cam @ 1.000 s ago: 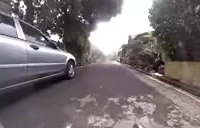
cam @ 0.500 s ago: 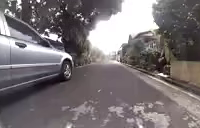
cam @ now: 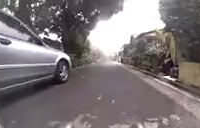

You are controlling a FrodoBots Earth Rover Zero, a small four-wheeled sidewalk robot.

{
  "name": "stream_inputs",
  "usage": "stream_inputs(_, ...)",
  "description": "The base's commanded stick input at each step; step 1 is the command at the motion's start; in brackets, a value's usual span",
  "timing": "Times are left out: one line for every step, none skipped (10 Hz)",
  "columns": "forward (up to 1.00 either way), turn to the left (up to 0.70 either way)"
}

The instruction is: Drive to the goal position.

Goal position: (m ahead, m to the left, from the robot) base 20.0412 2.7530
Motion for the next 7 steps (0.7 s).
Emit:
stream_inputs(0.7, 0.0)
stream_inputs(0.7, 0.0)
stream_inputs(0.7, 0.0)
stream_inputs(0.7, 0.0)
stream_inputs(0.7, 0.0)
stream_inputs(0.7, -0.01)
stream_inputs(0.7, -0.07)
